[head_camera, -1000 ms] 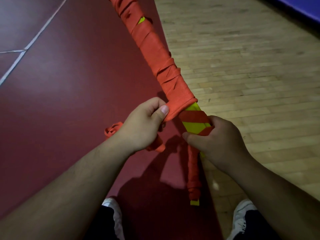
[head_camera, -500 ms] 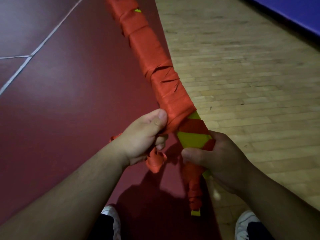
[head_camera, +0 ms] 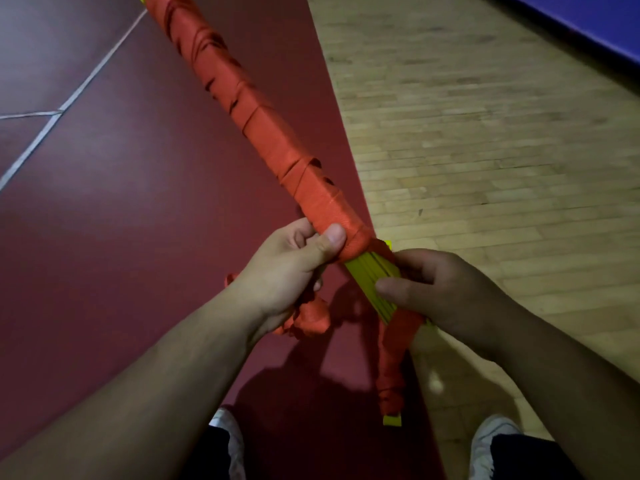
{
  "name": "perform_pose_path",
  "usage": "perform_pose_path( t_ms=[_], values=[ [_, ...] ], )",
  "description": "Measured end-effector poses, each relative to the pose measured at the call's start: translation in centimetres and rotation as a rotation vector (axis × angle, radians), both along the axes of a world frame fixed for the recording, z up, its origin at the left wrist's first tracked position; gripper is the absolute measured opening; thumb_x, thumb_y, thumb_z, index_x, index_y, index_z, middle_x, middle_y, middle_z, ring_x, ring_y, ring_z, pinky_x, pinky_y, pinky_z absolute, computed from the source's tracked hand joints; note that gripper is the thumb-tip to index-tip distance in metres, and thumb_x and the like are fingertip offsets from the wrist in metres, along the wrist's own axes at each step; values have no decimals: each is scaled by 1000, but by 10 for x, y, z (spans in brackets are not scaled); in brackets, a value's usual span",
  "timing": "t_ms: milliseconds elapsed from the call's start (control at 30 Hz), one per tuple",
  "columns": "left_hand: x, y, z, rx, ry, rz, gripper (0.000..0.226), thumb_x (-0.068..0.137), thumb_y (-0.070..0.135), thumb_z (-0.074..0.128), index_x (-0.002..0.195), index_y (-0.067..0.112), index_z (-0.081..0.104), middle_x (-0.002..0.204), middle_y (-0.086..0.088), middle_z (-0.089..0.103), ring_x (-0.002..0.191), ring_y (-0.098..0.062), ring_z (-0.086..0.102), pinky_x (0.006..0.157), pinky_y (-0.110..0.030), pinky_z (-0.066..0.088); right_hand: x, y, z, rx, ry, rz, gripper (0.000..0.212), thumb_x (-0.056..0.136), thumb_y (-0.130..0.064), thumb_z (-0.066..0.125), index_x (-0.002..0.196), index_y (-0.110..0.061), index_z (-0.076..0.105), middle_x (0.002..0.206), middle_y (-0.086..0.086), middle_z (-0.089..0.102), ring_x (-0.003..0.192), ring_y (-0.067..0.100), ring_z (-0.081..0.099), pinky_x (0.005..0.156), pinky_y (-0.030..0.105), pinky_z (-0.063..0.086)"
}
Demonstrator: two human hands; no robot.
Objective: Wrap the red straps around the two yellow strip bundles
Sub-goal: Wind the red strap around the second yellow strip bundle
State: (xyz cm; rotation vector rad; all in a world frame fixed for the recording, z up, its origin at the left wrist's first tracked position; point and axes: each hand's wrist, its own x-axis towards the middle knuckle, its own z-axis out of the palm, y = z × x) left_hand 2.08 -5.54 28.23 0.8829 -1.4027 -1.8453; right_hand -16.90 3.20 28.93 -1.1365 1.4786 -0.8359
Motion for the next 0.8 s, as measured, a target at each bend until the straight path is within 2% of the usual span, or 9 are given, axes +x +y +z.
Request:
perform_pose_path(
  t_ms=[100,200,267,333,400,533,667,767,800],
  values=[
    [-3,2,1,-11,-48,60,16,84,35,61,80,19,62,50,8,28,37,-3,22,36,-15,21,11,2,-2,-1,376,2,72,54,-69,80,118,-39,63,98,-11,74,87,6,71,83,42,60],
    [-7,4,-2,-64,-123,81,19,91,28,65,92,9,60,54,2,32,38,-6,27,38,-14,23,27,3,-12,20,612,-69,71,55,-67,81,113,-35,56,95,-10,67,85,11,66,77,40,57],
    [-8,5,-3,-112,-137,31,33,90,32,70,100,2,61,63,-6,48,47,-15,34,43,-16,25,29,2,-17,14,596,-113,56,60,-58,81,104,-31,58,90,-7,68,81,16,66,74,41,57],
    [-6,4,3,-155,-140,-2,36,92,31,67,109,0,60,58,8,55,43,-8,37,42,-16,29,27,1,-18,-3,482,-135,38,63,-44,79,92,-28,62,79,-2,69,72,18,66,70,43,57],
    [-1,0,9,-179,-151,-23,32,91,31,62,112,8,62,50,15,56,42,-1,40,41,-16,32,27,2,-16,-15,358,-135,28,63,-34,76,86,-25,64,74,3,70,66,21,67,67,46,57],
    [2,-5,8,-203,-129,-75,34,86,47,70,104,19,66,63,16,58,48,-3,40,43,-12,36,31,4,-13,-37,264,-113,35,55,-39,68,86,-23,65,72,9,71,65,29,69,64,52,57],
    [5,-6,11,-246,-183,-69,23,90,44,63,95,21,62,51,12,49,44,-8,38,40,-12,36,29,1,-11,-76,256,-135,33,54,-34,70,87,-28,64,72,14,69,65,35,68,62,55,56],
    [6,-7,8,-252,-191,16,49,78,58,70,91,15,50,48,8,41,39,-10,39,38,-20,35,29,0,-9,-104,295,-142,31,55,-33,68,85,-29,63,71,12,69,64,31,67,62,51,56],
    [6,-8,7,-252,-208,43,49,76,57,70,88,15,49,48,7,41,39,-11,39,39,-23,36,29,0,-7,-116,312,-151,30,55,-34,68,84,-30,62,71,10,68,63,29,66,61,49,55]
  ],
)
